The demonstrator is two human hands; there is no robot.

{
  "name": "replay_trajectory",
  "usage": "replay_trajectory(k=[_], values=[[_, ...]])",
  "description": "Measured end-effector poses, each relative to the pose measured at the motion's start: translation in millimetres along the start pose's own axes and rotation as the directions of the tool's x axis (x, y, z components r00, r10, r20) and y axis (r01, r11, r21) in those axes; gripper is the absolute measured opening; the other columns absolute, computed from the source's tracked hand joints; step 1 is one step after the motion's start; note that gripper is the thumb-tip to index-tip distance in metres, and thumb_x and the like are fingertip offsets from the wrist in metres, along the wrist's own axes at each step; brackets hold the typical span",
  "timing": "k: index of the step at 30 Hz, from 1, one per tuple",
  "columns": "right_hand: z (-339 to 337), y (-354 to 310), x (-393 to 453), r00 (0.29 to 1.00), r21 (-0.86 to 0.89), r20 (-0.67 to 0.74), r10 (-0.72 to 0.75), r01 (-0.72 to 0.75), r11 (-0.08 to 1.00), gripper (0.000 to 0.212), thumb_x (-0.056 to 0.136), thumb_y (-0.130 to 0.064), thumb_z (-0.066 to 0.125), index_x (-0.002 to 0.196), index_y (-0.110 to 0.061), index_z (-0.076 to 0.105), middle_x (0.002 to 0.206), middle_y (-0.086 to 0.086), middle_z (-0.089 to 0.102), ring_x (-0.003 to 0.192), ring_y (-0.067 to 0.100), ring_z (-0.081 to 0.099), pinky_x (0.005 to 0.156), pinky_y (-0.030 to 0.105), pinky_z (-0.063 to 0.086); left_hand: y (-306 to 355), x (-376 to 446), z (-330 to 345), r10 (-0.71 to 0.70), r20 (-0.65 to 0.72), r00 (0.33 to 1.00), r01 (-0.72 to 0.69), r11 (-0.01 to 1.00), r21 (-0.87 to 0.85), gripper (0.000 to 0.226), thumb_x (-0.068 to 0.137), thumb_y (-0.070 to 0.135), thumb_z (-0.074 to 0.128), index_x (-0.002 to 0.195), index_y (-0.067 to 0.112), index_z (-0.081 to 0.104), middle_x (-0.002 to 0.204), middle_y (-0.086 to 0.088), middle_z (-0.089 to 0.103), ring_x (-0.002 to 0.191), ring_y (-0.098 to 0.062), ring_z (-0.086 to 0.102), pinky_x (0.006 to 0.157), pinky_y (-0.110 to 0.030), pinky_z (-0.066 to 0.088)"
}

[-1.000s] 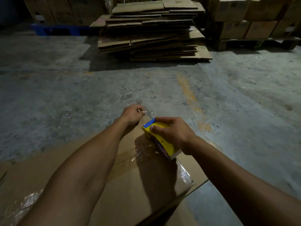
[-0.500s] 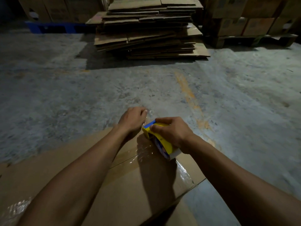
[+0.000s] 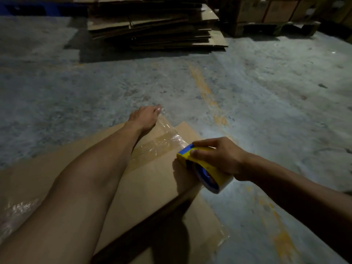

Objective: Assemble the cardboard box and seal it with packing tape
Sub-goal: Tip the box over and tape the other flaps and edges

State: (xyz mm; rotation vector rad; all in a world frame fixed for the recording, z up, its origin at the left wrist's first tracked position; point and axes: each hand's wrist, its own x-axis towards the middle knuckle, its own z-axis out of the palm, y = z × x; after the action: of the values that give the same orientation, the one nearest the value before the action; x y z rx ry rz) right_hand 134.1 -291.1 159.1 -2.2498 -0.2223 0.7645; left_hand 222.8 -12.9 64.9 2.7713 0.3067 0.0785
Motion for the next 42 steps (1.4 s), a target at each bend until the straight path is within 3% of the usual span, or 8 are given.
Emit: replay_trajectory(k=[5, 9, 13, 29, 33, 35, 38, 42], values=[[7, 1, -2, 0.998, -0.004, -0.065, -0.022, 0.022, 1.000, 0.044, 0.084, -0.048, 0.065, 0.126, -0.036, 0.061, 0.126, 0.002, 0.057, 0.106, 0.025, 0.057, 0.090, 0.039, 0.052, 21, -32, -1, 0.134, -0.100, 0.986, -0.132, 0.991, 0.029, 0.048, 0.103, 0.033, 0.031, 0.150, 0.022, 0.033, 0.157, -0.001, 0.035, 0.144, -0.022, 0.032, 0.117, -0.049, 0.020], [6, 1, -1, 0.996, -0.006, -0.076, -0.041, 0.040, 0.999, 0.043, 0.085, -0.044, 0.065, 0.126, -0.031, 0.063, 0.129, 0.003, 0.057, 0.104, 0.021, 0.055, 0.082, 0.031, 0.047, 40, -93, 9, 0.453, 0.125, 0.883, -0.460, 0.887, 0.039, 0.051, 0.103, 0.035, 0.026, 0.152, 0.024, 0.028, 0.159, 0.006, 0.028, 0.148, -0.012, 0.021, 0.121, -0.041, 0.013], [5, -4, -3, 0.996, -0.036, -0.075, -0.048, 0.045, 0.998, 0.043, 0.086, -0.044, 0.065, 0.126, -0.028, 0.064, 0.133, 0.001, 0.057, 0.103, 0.019, 0.054, 0.084, 0.031, 0.047, 36, -109, 19, 0.472, 0.201, 0.859, -0.501, 0.856, 0.131, 0.059, 0.098, 0.042, 0.010, 0.155, 0.029, 0.013, 0.163, 0.012, 0.009, 0.149, -0.007, 0.001, 0.122, -0.039, 0.001], [-3, 57, -75, 0.998, 0.019, -0.025, 0.053, -0.052, 0.998, 0.037, 0.085, -0.042, 0.067, 0.121, -0.032, 0.065, 0.113, 0.002, 0.063, 0.095, 0.023, 0.062, 0.078, 0.035, 0.055, 37, -112, 15, 0.493, 0.191, 0.849, -0.523, 0.836, 0.165, 0.051, 0.104, 0.034, 0.022, 0.155, 0.029, 0.017, 0.162, 0.010, 0.016, 0.149, -0.007, 0.006, 0.119, -0.036, 0.002], [24, 83, -72, 0.999, -0.278, 0.002, 0.053, -0.050, 0.959, 0.036, 0.087, -0.039, 0.065, 0.119, -0.022, 0.065, 0.112, 0.000, 0.065, 0.080, 0.009, 0.059, 0.060, 0.016, 0.043, 43, -113, 10, 0.448, 0.220, 0.866, -0.488, 0.853, 0.186, 0.052, 0.104, 0.035, 0.021, 0.155, 0.026, 0.016, 0.163, 0.008, 0.014, 0.150, -0.011, 0.005, 0.120, -0.041, 0.002], [37, 116, -78, 0.974, -0.369, 0.057, 0.220, -0.184, 0.911, 0.039, 0.088, -0.036, 0.063, 0.122, -0.019, 0.063, 0.122, 0.003, 0.065, 0.094, 0.013, 0.063, 0.072, 0.018, 0.046, 48, -117, 9, 0.434, 0.203, 0.878, -0.467, 0.869, 0.162, 0.051, 0.104, 0.033, 0.024, 0.154, 0.024, 0.022, 0.162, 0.006, 0.018, 0.150, -0.016, 0.011, 0.120, -0.044, 0.007], [22, 131, -71, 0.967, -0.326, 0.012, 0.255, -0.237, 0.915, 0.040, 0.090, -0.034, 0.061, 0.126, -0.015, 0.060, 0.125, 0.007, 0.063, 0.081, 0.007, 0.060, 0.066, 0.015, 0.044, 67, -136, 11, 0.550, 0.104, 0.828, -0.557, 0.829, 0.046, 0.044, 0.100, 0.035, 0.040, 0.142, 0.024, 0.048, 0.150, 0.003, 0.045, 0.142, -0.019, 0.036, 0.116, -0.040, 0.019], [-10, 108, -54, 0.980, -0.259, -0.123, 0.158, -0.185, 0.948, 0.038, 0.090, -0.033, 0.062, 0.120, -0.010, 0.065, 0.114, 0.010, 0.064, 0.076, 0.016, 0.057, 0.057, 0.019, 0.043, 105, -165, 31, 0.652, 0.196, 0.732, -0.676, 0.730, 0.098, 0.049, 0.093, 0.053, 0.043, 0.130, 0.026, 0.058, 0.136, 0.005, 0.059, 0.134, -0.018, 0.045, 0.116, -0.053, 0.022]])
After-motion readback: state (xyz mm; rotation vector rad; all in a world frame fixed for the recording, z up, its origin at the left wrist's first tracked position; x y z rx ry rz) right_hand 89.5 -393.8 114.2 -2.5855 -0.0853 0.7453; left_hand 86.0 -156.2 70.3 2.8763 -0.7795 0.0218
